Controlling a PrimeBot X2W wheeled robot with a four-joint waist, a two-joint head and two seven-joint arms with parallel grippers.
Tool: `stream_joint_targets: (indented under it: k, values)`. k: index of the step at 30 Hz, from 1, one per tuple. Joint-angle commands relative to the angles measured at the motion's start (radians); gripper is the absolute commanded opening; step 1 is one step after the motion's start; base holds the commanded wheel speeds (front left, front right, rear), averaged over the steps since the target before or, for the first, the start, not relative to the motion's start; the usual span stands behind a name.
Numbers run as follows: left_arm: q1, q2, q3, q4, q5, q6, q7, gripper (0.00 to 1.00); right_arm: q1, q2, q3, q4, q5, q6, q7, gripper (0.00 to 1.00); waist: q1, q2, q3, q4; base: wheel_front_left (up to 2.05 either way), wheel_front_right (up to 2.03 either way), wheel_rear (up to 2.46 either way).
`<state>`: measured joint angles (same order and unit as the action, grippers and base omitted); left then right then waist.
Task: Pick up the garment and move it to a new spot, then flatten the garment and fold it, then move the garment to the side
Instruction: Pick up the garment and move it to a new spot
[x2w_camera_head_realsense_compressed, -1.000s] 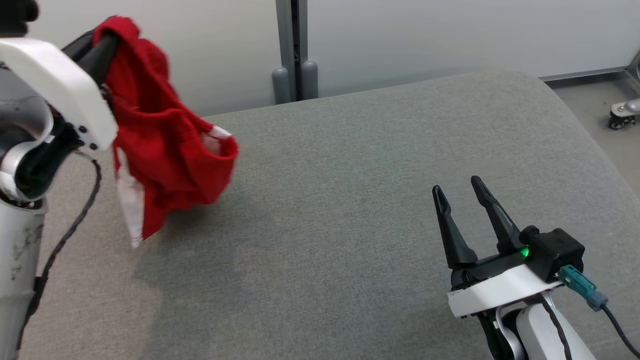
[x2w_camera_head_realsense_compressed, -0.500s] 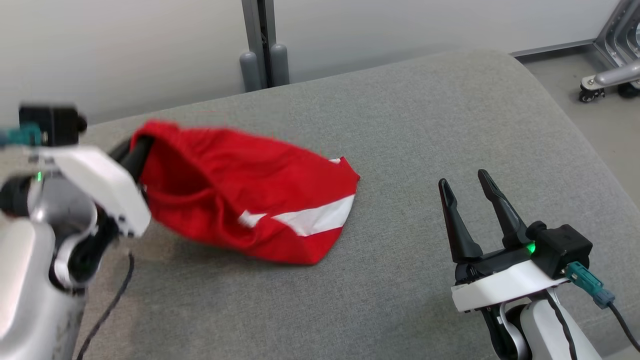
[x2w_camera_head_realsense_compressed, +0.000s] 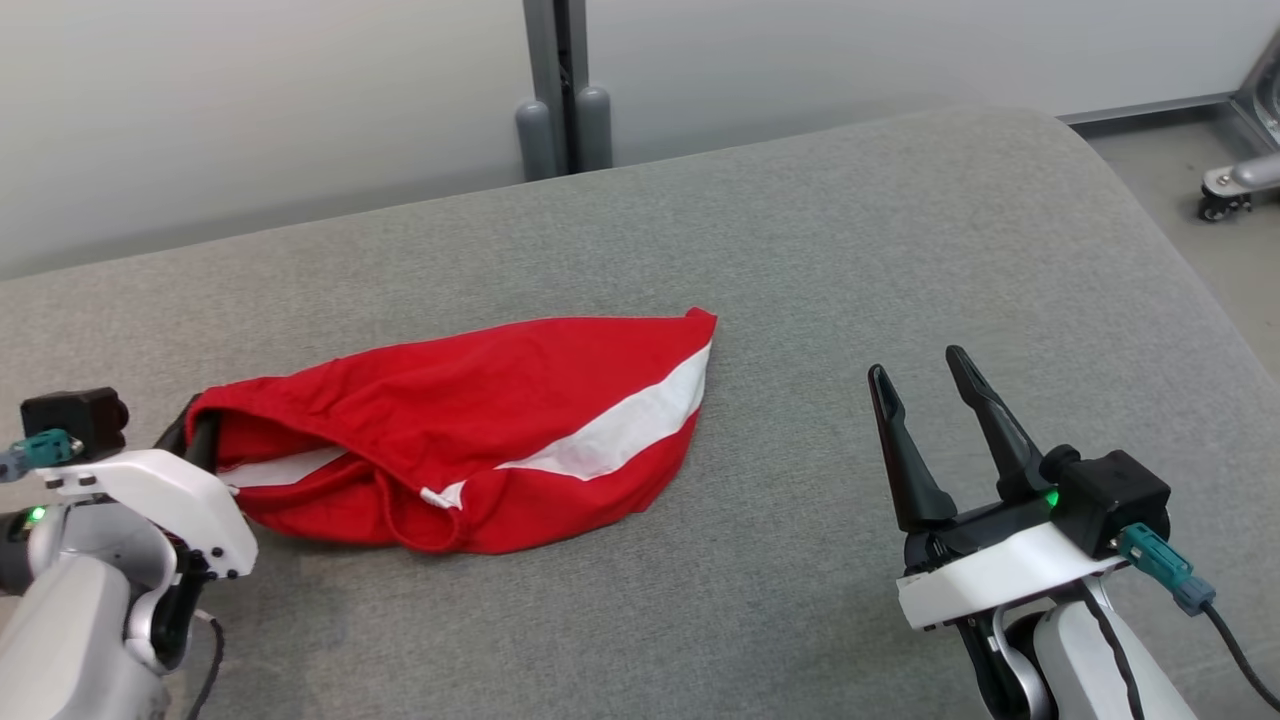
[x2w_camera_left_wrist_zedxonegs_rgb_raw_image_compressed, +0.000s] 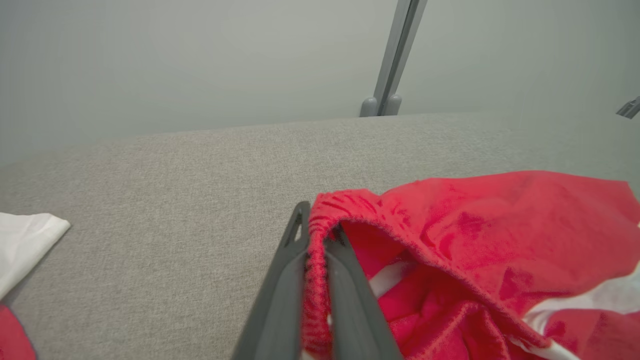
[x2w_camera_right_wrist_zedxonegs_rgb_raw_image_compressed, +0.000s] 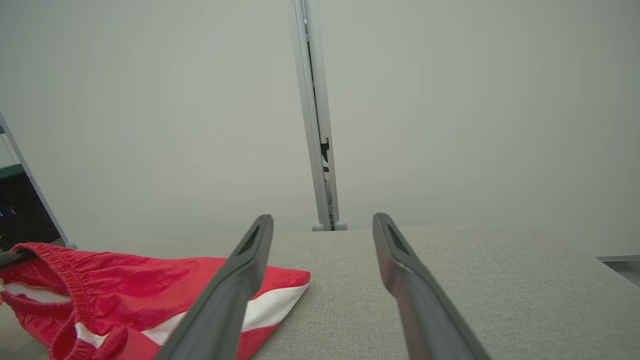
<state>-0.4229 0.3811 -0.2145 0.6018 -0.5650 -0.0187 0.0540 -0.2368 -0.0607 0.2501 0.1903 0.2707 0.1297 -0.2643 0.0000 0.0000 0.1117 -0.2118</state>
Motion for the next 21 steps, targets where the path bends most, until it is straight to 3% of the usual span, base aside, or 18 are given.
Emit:
stream_joint_targets:
  k: [1,6,12,17,21]
  values:
    - [-0.025,-0.004,0.000,0.014,-0.003,-0.008,-0.015,1.00,0.002,-0.006,0.002,0.004,0.000,0.002,0.000,1.00,0.0000,0.0000,-0.005,0.010,0.00,0.00,0.00]
    - [-0.049,-0.039,-0.022,0.091,-0.007,-0.043,-0.060,1.00,0.010,-0.015,0.006,0.013,0.005,0.002,0.000,1.00,0.0000,0.0000,-0.015,0.039,0.00,0.00,0.00]
    - [-0.058,-0.034,-0.051,0.117,-0.003,-0.070,-0.047,1.00,0.016,-0.025,0.004,0.022,0.008,0.002,0.000,1.00,0.0000,0.0000,-0.030,0.069,0.00,0.00,0.00]
    - [-0.021,-0.025,-0.062,0.066,-0.017,-0.078,-0.025,1.00,0.032,-0.030,0.002,0.032,0.010,0.002,0.000,1.00,0.0000,0.0000,-0.047,0.093,0.00,0.00,0.00]
    - [0.022,-0.017,-0.038,-0.040,-0.029,-0.047,-0.055,1.00,0.044,-0.032,-0.003,0.033,0.010,0.002,0.000,1.00,0.0000,0.0000,-0.062,0.110,0.00,0.00,0.00]
